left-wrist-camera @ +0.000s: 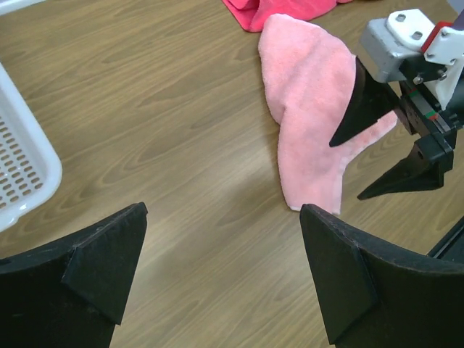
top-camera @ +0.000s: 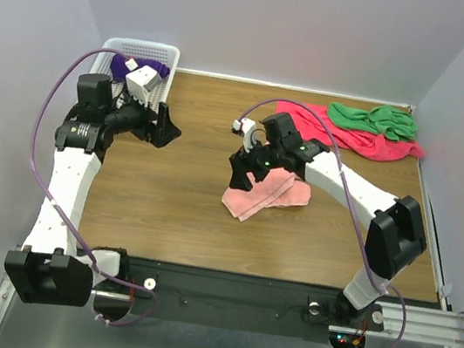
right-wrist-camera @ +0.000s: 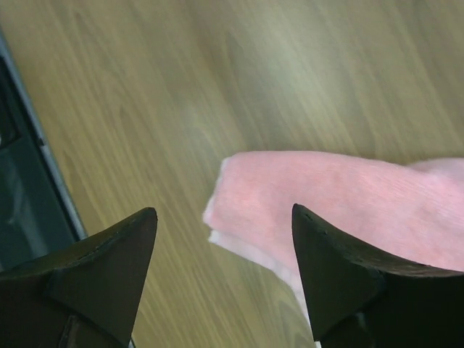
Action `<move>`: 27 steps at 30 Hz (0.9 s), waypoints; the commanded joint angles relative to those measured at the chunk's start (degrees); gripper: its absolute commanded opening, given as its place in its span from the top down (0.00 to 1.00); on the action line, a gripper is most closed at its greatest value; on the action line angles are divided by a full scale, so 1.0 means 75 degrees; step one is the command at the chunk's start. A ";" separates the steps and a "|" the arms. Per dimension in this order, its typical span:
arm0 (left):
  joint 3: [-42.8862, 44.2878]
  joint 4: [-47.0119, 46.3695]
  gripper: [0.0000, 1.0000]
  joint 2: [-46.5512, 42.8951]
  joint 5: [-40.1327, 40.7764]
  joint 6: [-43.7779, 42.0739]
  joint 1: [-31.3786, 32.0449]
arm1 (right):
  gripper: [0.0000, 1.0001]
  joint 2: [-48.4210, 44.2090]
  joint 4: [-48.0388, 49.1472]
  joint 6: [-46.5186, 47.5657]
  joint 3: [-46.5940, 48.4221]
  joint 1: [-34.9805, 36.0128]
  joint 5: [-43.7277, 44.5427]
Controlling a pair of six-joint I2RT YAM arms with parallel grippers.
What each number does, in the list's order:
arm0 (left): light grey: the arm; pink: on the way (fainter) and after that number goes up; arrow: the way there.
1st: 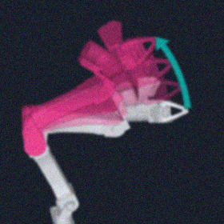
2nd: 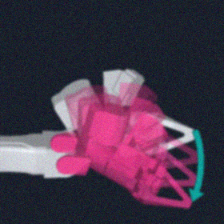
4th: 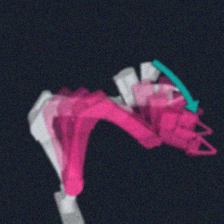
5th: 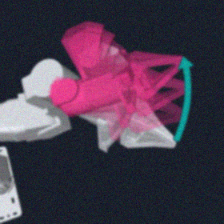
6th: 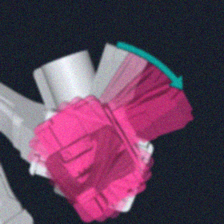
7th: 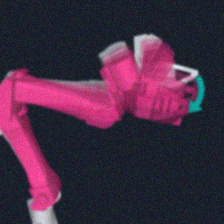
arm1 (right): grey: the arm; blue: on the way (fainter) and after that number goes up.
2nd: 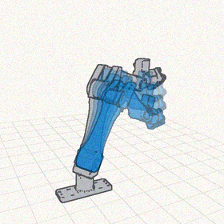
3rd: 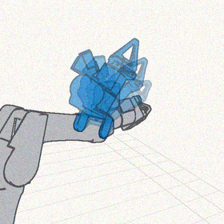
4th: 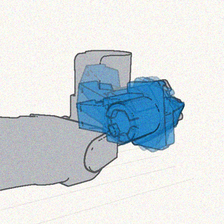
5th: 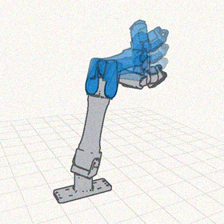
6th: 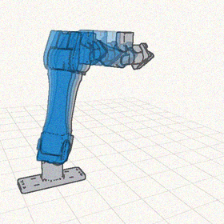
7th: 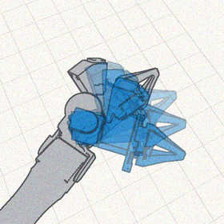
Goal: Roll the towels
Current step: Move the towel to the center of the board, then flatten the towel
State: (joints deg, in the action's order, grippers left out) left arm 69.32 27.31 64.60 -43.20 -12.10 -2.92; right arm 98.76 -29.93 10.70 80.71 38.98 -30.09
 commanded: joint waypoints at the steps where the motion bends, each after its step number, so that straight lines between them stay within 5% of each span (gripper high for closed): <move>1: -0.0137 -0.0466 0.03 0.0210 -0.0299 -0.0061 0.0154 | 0.21 -0.0836 0.0300 0.0038 0.0069 -0.0299 0.1114; 4: -0.0207 -0.0255 0.05 0.0305 -0.0123 -0.0869 0.0553 | 0.28 -0.1436 0.0276 -0.0055 -0.0727 -0.0322 0.1327; 7: -0.0453 -0.0114 0.20 0.0352 0.0695 -0.1769 0.1686 | 0.35 -0.2058 0.0276 -0.0709 -0.1255 -0.0777 0.1422; 11: -0.1062 -0.0721 0.42 0.0526 0.1973 -0.2090 0.3290 | 0.35 -0.2293 0.0288 -0.1391 -0.1924 -0.2953 0.0520; 14: -0.0935 -0.0736 0.48 0.1088 0.2711 -0.2195 0.4206 | 0.39 -0.2188 0.0229 -0.1824 -0.2065 -0.3509 0.0355; 18: -0.0641 -0.0525 0.48 0.2702 0.3813 -0.2487 0.5718 | 0.46 -0.2024 -0.0121 -0.1755 -0.2124 -0.3580 -0.0265; 20: -0.0431 -0.0349 0.48 0.3348 0.3780 -0.2675 0.5803 | 0.46 -0.2023 -0.0146 -0.1743 -0.2276 -0.3592 -0.0547; 27: -0.0921 -0.0968 0.35 0.3329 0.3978 -0.3730 0.6786 | 0.47 -0.2304 -0.0134 -0.1813 -0.2921 -0.3686 -0.0465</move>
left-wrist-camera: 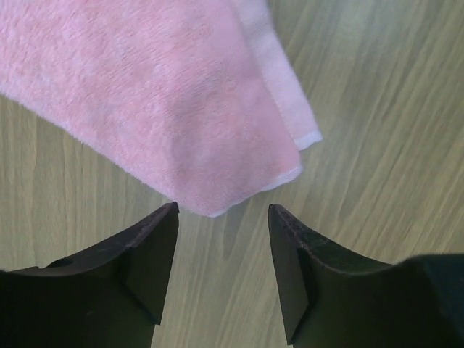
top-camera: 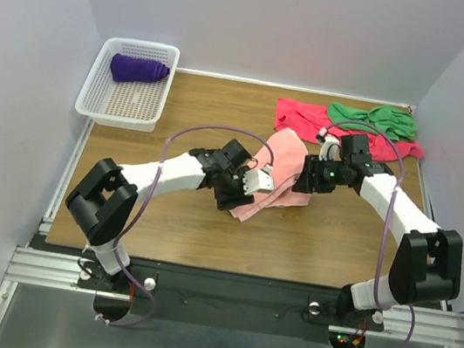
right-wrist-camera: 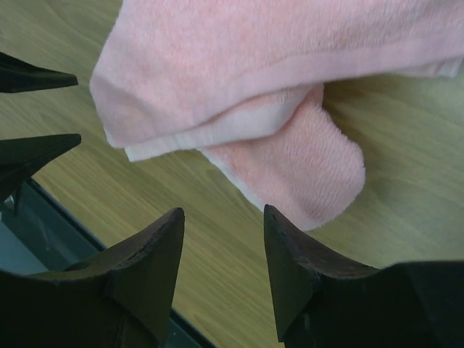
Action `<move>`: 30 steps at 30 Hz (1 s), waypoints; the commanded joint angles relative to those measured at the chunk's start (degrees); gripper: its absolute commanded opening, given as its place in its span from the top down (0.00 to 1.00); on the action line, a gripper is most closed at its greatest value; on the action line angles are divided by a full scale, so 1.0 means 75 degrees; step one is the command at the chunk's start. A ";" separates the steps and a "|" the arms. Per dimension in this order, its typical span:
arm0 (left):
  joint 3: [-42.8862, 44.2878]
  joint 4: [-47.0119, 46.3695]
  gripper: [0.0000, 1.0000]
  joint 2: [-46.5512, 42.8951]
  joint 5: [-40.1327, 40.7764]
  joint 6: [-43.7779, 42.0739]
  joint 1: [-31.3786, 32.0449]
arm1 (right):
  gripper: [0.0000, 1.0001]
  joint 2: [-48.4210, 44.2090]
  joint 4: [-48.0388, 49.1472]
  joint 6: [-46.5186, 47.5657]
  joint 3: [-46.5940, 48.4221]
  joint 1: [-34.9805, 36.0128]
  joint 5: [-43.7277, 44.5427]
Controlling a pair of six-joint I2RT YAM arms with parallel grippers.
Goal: Roll the towels
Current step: Flatten the towel
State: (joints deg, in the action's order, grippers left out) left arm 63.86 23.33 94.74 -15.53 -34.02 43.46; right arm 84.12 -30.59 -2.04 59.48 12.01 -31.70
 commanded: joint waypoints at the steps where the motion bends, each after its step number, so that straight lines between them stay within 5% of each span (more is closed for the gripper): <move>1: -0.0333 -0.0543 0.35 -0.0737 0.0347 -0.0947 0.0743 | 0.47 -0.0375 -0.0058 -0.0126 -0.0080 -0.0136 -0.0273; 12: -0.1353 -0.1282 0.36 -0.0831 0.0394 -0.2435 0.1166 | 0.51 -0.0680 -0.0140 -0.0045 -0.0103 -0.0793 -0.0976; 26: -0.1787 -0.2197 0.49 -0.0210 0.0477 -0.2694 0.1166 | 0.51 -0.0751 -0.0339 0.0097 -0.0033 -0.1015 -0.1117; 28: -0.1752 -0.2220 0.56 -0.0070 0.0430 -0.2671 0.1166 | 0.51 -0.0716 -0.0363 0.0132 -0.0009 -0.1039 -0.1128; 30: -0.1717 -0.2232 0.75 -0.0034 0.0407 -0.2613 0.1166 | 0.52 -0.0704 -0.0363 0.0190 0.0002 -0.1027 -0.1128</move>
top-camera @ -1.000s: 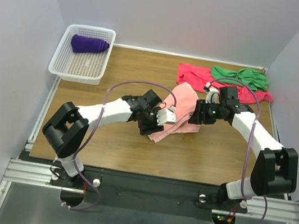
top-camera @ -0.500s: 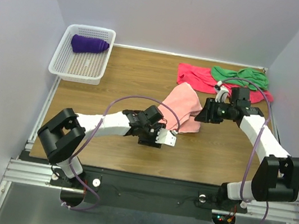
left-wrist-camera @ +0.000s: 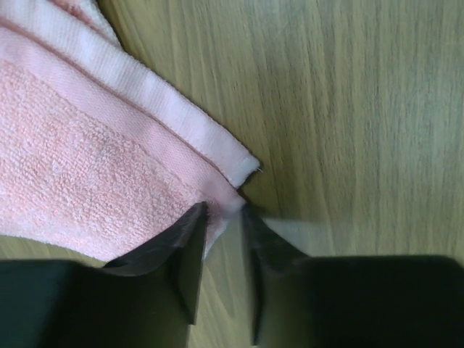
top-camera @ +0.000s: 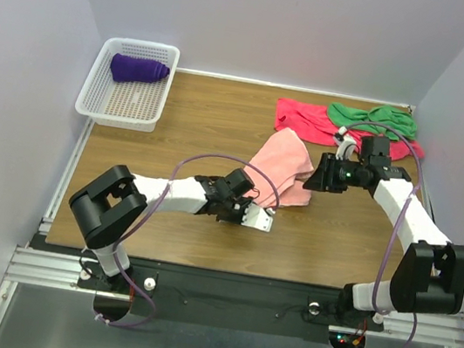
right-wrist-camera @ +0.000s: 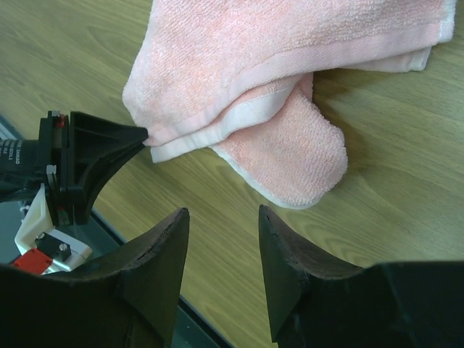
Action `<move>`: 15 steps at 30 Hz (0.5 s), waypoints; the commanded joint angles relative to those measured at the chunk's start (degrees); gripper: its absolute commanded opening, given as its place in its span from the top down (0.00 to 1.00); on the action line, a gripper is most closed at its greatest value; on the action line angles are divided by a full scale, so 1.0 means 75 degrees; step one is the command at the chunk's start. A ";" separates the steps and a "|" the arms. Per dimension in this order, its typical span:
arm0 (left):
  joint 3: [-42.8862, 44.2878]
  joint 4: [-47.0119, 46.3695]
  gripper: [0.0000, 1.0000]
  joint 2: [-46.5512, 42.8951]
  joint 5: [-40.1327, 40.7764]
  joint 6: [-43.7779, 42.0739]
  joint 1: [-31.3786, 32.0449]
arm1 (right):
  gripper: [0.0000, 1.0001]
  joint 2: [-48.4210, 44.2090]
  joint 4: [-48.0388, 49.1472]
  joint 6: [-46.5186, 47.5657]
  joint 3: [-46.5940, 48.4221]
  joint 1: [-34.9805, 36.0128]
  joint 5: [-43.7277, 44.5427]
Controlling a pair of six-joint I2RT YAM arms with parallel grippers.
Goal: Roll the towels
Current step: Flatten the towel
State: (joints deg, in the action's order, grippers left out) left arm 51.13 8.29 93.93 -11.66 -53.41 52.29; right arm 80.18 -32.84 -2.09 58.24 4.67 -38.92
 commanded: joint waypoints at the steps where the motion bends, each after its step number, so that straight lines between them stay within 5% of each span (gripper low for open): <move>1: 0.0014 -0.0227 0.85 0.0074 -0.0121 0.0054 -0.0011 | 0.52 -0.0191 -0.0074 0.0208 0.0180 -0.0060 -0.0155; 2: 0.0061 -0.0227 1.00 0.0039 -0.0156 0.0182 -0.0023 | 0.52 -0.0191 -0.0074 0.0220 0.0180 -0.0060 -0.0120; 6: 0.0271 0.0064 1.00 -0.0300 -0.0554 0.0709 -0.0256 | 0.52 -0.0156 -0.0086 0.0500 0.0227 -0.0060 -0.0015; 15: 0.2286 0.1425 1.00 -0.0525 -0.3459 0.3322 -0.3113 | 0.51 -0.0133 -0.0180 0.1601 0.0204 0.0430 0.0336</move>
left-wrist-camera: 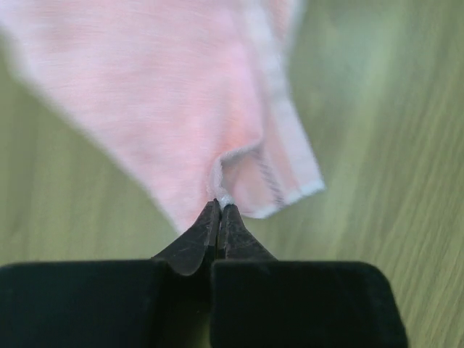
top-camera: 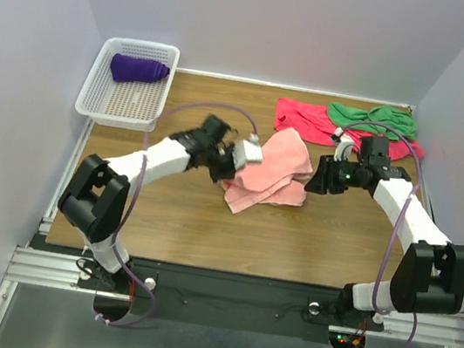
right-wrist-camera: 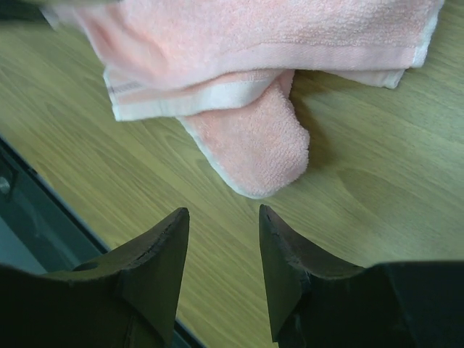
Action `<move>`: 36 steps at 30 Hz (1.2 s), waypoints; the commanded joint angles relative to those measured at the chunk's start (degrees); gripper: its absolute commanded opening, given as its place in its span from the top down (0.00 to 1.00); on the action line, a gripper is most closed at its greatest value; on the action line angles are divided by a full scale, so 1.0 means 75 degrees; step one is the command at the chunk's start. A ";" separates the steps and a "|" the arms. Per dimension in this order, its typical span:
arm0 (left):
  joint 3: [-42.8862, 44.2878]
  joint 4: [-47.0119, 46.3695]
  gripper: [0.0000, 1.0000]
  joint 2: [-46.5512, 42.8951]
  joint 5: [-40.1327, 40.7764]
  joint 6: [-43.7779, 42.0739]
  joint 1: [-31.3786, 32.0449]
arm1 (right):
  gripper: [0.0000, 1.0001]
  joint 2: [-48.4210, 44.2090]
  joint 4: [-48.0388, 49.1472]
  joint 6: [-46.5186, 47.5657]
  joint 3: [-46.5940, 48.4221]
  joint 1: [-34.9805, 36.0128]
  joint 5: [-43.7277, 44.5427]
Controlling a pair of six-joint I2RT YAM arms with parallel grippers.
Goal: Roll the towels
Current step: Flatten the towel
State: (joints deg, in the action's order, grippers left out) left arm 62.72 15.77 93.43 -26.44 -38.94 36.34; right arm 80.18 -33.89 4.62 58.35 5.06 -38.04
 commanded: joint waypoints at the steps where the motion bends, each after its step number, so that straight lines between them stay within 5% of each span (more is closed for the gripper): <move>1: 0.0836 0.0429 1.00 -0.0411 -0.1676 0.1592 -0.1117 | 0.51 -0.0109 -0.0017 0.0789 0.0224 0.0531 0.0314; 8: 0.1340 -0.0039 1.00 0.0561 -0.3409 0.3350 -0.2125 | 0.50 0.0348 0.0416 0.1129 0.0857 0.2288 0.1519; 14: 0.1798 -0.0215 1.00 0.1335 -0.3952 0.3961 -0.2654 | 0.34 0.1319 0.1095 0.0955 0.1395 0.3893 0.2563; 21: 0.1797 -0.0380 1.00 0.1803 -0.4338 0.4406 -0.2875 | 0.39 0.1870 0.2547 0.0345 0.0975 0.5509 0.4143; 36: 0.1903 -0.0462 1.00 0.2191 -0.4549 0.4629 -0.3251 | 0.46 0.3301 0.2737 -0.0054 0.1033 0.6356 0.5025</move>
State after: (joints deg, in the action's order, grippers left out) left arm 75.05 13.10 110.96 -58.37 -4.27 12.12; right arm 103.98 -16.23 5.23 65.73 51.83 -2.72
